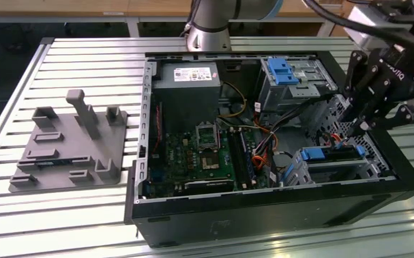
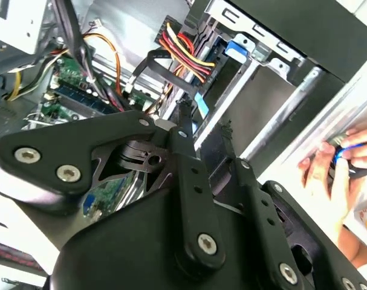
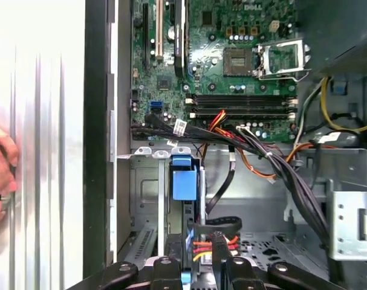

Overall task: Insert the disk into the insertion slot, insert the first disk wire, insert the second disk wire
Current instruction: 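Insert the second disk wire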

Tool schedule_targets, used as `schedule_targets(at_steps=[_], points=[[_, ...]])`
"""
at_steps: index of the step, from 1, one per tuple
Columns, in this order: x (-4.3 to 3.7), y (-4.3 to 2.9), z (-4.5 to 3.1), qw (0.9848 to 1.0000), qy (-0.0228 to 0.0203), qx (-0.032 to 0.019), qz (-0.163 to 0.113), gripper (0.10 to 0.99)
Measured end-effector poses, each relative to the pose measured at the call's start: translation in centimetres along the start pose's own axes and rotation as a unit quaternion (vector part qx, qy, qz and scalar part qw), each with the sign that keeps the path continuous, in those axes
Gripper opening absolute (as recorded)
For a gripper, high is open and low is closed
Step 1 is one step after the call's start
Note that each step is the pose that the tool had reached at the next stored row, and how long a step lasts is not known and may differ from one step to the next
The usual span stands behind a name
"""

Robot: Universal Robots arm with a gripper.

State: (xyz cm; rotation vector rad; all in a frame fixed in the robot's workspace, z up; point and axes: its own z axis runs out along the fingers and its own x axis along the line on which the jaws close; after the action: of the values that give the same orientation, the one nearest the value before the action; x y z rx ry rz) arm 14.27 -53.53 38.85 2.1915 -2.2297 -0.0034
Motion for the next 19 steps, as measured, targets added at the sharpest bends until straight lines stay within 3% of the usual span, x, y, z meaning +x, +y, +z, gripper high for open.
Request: schedule_targets(at_steps=[2,4,16,19], points=[[-0.04,0.01,-0.80,1.0000,-0.0001,0.0000,0.000,0.337],[-0.03,0.01,-1.13,1.0000,0.0000,0.0000,0.000,0.337],[-0.03,0.02,-1.18,1.0000,0.0000,0.0000,0.000,0.337],[-0.04,0.01,-1.19,1.0000,0.0000,0.0000,0.000,0.263]])
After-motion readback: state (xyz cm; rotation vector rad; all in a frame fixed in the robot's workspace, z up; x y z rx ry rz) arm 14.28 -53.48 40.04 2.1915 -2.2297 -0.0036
